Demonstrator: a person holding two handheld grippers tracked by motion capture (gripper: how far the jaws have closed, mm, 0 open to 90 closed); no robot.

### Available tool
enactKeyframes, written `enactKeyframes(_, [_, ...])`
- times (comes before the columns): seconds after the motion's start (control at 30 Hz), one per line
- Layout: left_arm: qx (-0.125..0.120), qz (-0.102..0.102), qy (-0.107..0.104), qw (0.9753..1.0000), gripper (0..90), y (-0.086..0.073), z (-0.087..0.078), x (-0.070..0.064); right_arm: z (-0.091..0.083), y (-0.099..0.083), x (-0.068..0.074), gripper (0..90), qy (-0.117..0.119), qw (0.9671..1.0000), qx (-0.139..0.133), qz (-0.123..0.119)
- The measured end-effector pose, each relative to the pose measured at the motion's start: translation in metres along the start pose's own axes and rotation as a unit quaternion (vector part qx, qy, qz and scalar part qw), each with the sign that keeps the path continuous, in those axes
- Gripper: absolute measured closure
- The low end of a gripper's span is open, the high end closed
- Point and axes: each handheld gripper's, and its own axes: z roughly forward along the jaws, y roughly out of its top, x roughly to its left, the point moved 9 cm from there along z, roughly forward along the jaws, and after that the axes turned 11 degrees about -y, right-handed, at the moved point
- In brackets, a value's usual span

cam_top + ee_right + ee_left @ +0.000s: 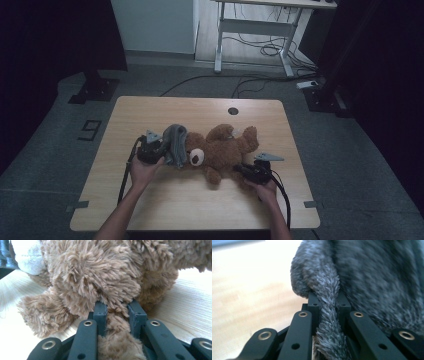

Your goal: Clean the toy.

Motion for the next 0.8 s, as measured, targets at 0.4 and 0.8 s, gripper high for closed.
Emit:
enactKeyframes(0.4, [0.004,0.090,-0.018,0.9958,78.3,0.067,0.038,-0.076,0.000,0.000,0.000,73.2,0.000,1.0000,0.000,-0.001])
enactKeyframes(0.8, [0.039,0.074,-0.002,0.9965,78.3,0.051,0.054,-0.059,0.000,0.000,0.001,73.0,-0.004,1.0000,-0.004,0.001])
